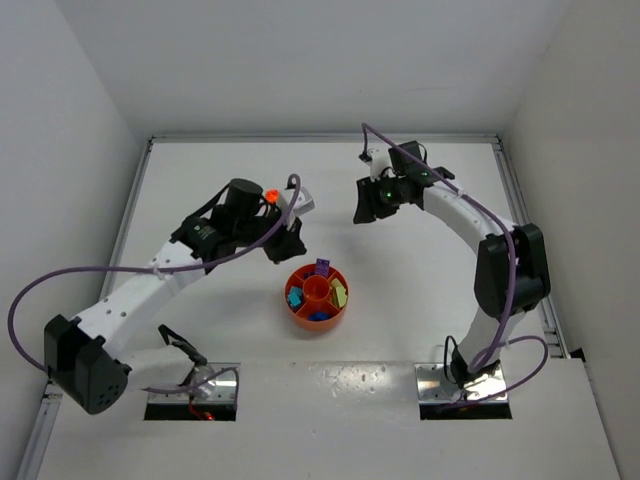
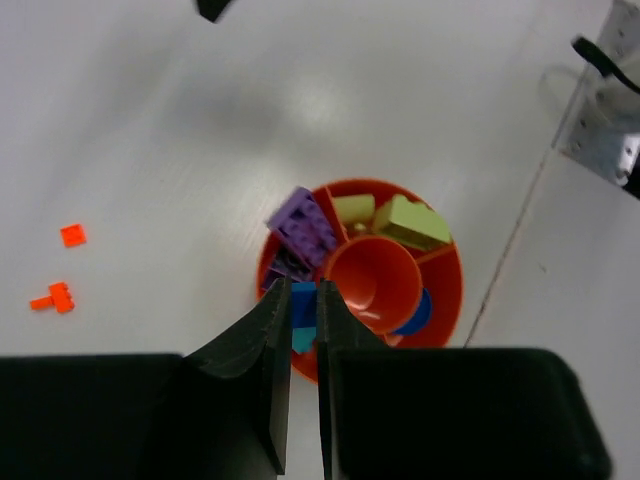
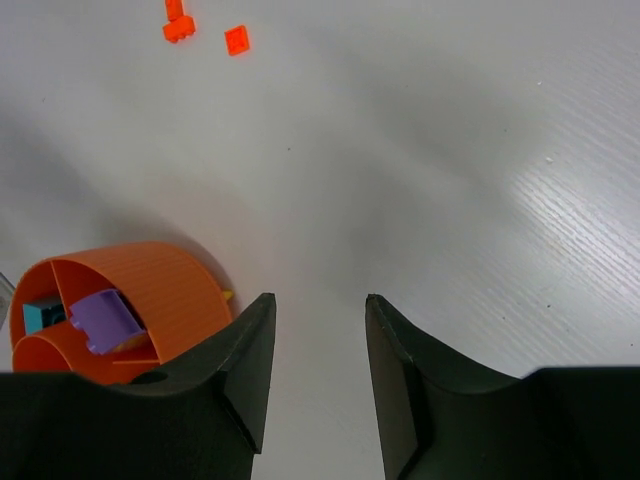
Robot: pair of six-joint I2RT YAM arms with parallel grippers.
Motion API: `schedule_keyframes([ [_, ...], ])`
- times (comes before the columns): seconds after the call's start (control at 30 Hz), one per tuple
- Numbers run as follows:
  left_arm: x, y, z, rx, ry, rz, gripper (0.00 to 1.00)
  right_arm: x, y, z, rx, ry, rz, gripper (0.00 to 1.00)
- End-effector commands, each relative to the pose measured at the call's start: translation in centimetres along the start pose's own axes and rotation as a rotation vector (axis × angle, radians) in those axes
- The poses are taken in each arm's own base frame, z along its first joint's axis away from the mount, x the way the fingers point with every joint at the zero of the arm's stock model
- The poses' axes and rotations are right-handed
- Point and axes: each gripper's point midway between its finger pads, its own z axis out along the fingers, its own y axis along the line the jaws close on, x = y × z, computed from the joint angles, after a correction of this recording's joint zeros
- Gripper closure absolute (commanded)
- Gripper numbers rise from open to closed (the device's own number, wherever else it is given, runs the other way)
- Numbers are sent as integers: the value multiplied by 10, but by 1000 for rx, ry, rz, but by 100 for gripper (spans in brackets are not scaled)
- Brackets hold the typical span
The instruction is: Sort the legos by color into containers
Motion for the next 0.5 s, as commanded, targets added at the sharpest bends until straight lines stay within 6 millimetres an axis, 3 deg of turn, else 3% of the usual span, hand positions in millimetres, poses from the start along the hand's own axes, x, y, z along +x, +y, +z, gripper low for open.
schedule_keyframes([
  [0.0,22,-41,-16,150,51,154,96,-27,17,-25,-21,-99,-81,58],
  [0.2,37,-73,-17,270,92,158,96,-11,12,-47,43,-109,-150,55],
  [0.3,54,-83,-14,298,115,144,96,1,-1,-58,104,-105,-150,41],
  [0.33,53,-80,-10,285,99,145,96,5,-2,-59,114,-100,-147,31],
  [0.47,55,-78,-5,274,95,131,96,7,-16,-74,171,-101,-143,23],
])
